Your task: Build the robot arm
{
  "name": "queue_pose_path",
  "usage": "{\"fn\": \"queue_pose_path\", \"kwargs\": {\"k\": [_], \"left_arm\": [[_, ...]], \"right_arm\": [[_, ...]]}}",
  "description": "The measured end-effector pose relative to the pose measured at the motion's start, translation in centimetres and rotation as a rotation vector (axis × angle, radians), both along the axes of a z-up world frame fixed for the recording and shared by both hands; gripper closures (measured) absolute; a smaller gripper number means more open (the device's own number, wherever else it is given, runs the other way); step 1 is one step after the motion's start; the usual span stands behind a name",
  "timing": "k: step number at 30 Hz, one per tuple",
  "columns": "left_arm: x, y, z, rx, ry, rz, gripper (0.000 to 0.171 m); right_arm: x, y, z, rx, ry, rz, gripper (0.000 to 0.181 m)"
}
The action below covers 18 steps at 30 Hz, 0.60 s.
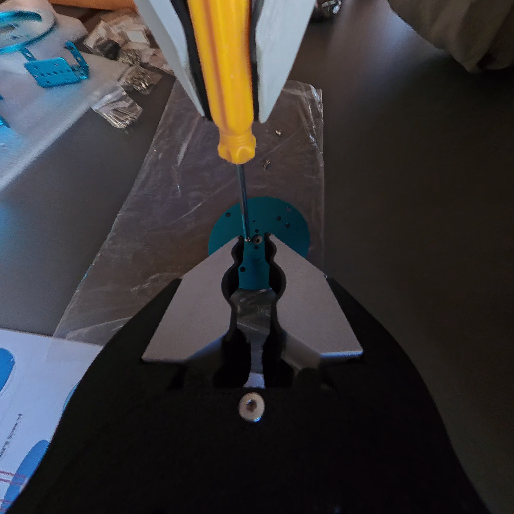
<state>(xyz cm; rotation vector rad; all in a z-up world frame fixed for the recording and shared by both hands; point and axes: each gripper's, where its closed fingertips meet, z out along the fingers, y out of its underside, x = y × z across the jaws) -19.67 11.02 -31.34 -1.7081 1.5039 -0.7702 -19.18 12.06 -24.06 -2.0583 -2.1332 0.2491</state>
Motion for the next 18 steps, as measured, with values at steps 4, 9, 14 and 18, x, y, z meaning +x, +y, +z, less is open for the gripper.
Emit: {"fn": "queue_pose_path", "kwargs": {"k": [4,9,14,18], "left_arm": [[0.3,0.7,2.5,0.050,-0.116,0.055,0.149],[1.6,0.9,5.8,0.077,-0.262,0.053,0.153],[2.1,1.2,5.9,0.103,-0.265,0.069,0.154],[2.0,1.3,5.9,0.082,-0.276,0.076,0.154]], "right_arm": [[-0.2,0.1,0.0,-0.010,0.006,-0.009,0.164],[-0.3,0.0,0.0,-0.011,0.008,-0.014,0.164],[-0.1,0.2,0.0,-0.017,0.017,-0.026,0.164],[-0.3,0.3,0.0,-0.023,0.045,-0.024,0.164]]}}
